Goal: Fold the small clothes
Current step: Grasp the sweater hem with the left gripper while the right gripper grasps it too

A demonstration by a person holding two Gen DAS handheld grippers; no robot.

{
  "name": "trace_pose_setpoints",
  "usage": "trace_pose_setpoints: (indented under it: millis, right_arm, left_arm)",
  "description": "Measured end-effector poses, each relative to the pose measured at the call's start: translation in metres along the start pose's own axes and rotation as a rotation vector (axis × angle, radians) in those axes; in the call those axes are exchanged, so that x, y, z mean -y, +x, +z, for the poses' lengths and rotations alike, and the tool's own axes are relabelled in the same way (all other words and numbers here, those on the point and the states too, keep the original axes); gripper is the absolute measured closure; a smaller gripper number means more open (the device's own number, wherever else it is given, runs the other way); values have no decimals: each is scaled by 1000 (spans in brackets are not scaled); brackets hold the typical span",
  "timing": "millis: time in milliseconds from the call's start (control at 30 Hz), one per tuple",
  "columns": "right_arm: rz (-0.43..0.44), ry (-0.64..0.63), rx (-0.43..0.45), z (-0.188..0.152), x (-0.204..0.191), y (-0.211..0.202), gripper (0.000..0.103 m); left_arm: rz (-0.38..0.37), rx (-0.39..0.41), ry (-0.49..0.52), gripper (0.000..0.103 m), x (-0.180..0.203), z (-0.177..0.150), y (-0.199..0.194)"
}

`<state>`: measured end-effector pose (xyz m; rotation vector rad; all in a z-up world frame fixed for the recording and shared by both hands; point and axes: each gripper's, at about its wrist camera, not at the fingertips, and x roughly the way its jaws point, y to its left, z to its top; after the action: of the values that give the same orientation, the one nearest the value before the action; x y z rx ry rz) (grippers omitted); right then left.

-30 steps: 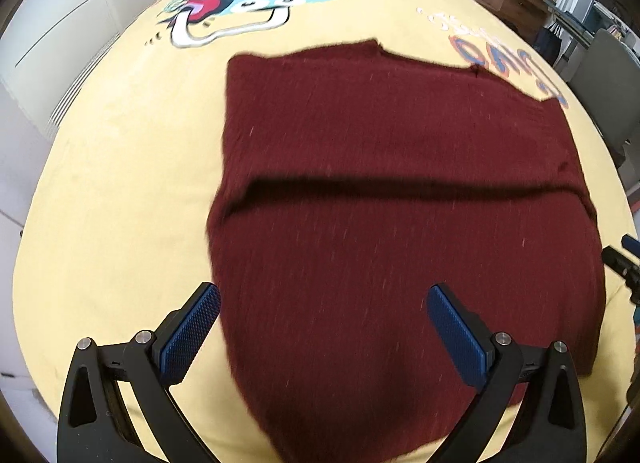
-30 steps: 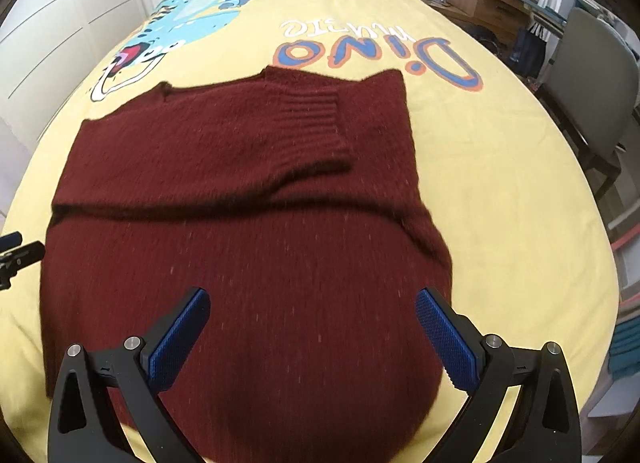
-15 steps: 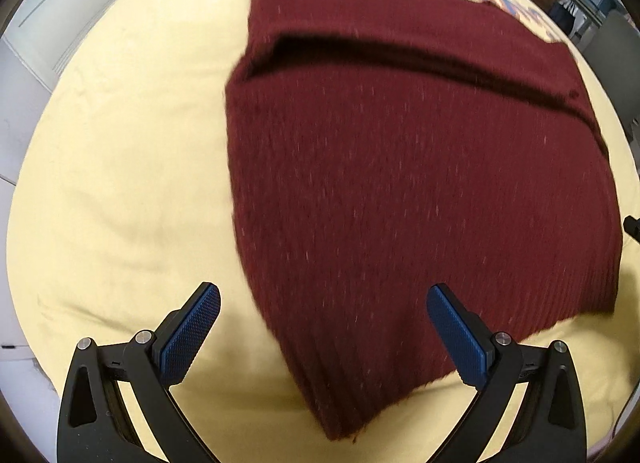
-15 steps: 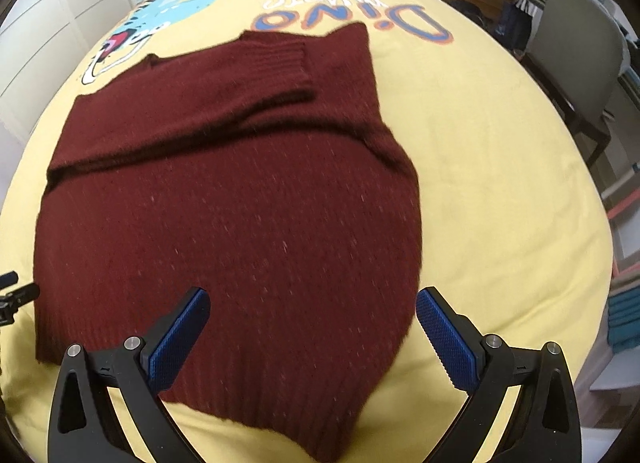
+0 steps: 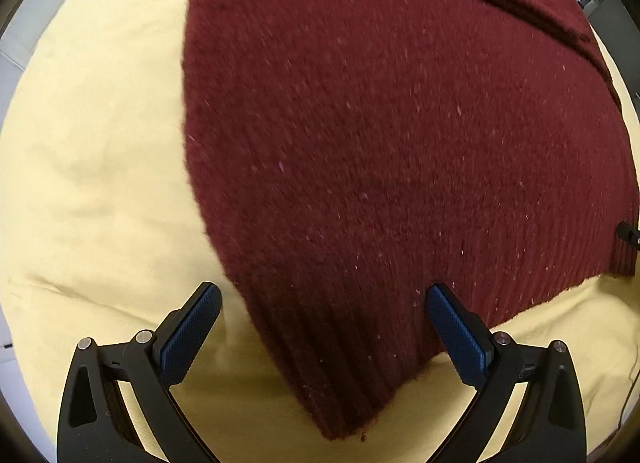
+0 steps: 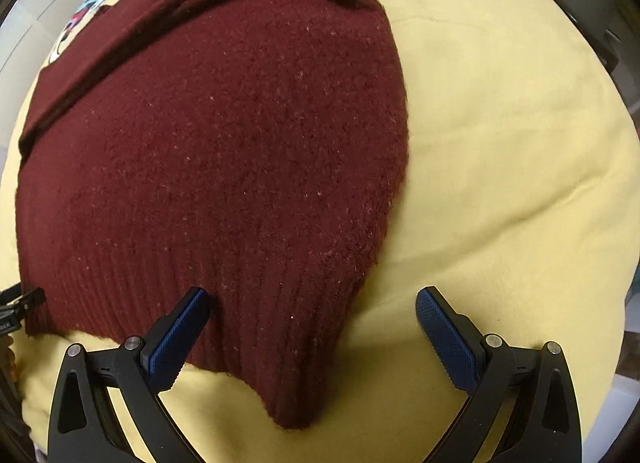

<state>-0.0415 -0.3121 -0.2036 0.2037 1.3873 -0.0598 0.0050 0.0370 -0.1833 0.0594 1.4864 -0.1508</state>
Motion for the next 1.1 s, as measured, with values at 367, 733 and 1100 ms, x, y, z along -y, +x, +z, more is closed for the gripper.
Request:
trace_pose_setpoints:
  millis: [367,733,1100]
  right_arm:
    - [119,7,-97,-3,-4,7,69]
    - [157,-75,1,17,-21,-43,91]
    - [148,-97,236,89,-34,-105,92]
  left_arm:
    - [-142,-33,26,87,6,2,-5]
    - [-200,85,24,93,-14,13,-63]
    - [-241,294,-56,93,-37,60,-129]
